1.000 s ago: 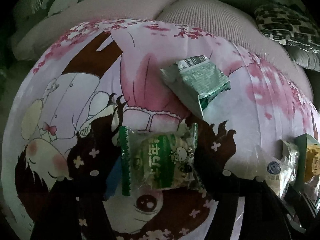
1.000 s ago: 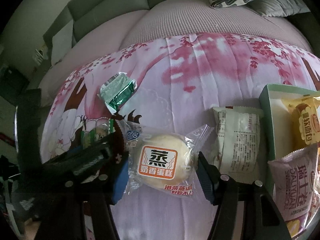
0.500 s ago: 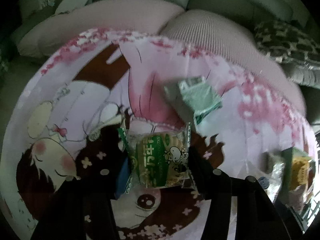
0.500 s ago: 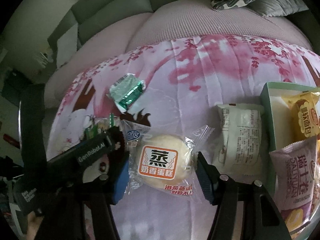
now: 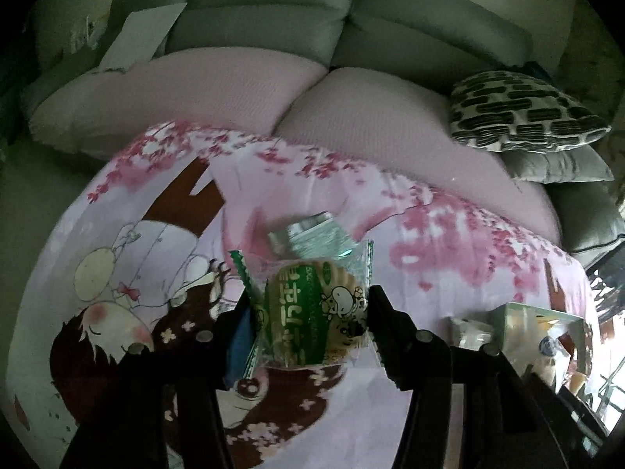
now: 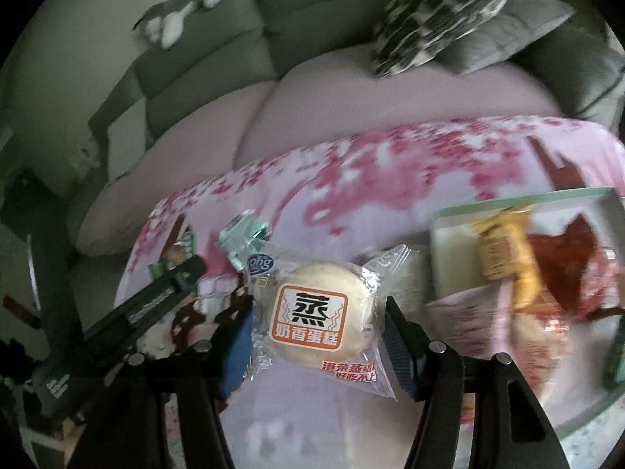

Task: Organize snacks
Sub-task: 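Carry the green biscuit pack and steamed cake bun into the white tray, releasing both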

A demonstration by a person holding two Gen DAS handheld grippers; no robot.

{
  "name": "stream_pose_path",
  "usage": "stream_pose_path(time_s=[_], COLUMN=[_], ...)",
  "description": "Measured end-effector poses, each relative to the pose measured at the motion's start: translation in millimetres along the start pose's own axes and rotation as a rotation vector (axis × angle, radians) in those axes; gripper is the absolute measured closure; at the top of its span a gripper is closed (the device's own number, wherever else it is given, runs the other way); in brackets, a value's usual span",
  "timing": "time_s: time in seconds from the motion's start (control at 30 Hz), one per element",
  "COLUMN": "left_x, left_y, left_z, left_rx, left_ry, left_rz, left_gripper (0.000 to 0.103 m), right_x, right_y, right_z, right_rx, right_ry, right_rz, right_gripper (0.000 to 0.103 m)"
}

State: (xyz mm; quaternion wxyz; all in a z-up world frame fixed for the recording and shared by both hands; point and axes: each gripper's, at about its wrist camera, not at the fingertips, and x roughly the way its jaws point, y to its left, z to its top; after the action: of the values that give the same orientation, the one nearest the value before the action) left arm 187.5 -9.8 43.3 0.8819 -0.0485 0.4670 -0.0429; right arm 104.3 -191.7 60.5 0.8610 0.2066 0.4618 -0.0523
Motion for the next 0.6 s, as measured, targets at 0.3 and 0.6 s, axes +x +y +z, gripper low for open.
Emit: stream_pose_path(time_s=[0.3,0.6], left_x=[-1,6], left_y=[-71,-149], left_z=[-9,-34], left_rx=[0.148,0.359], left_ry=[-0.005,0.0], left_rz=[-0.091,-0.151], left_gripper=[0.046,0.045], right_x=[-31,-52], right_y=[-80,-159], right_z=[23,35], right_rx=[0.159,0.283], right_ry=[-0.081,-0.123], right_rz=[-0.144,-0.281], right_gripper=[0.039,0.039])
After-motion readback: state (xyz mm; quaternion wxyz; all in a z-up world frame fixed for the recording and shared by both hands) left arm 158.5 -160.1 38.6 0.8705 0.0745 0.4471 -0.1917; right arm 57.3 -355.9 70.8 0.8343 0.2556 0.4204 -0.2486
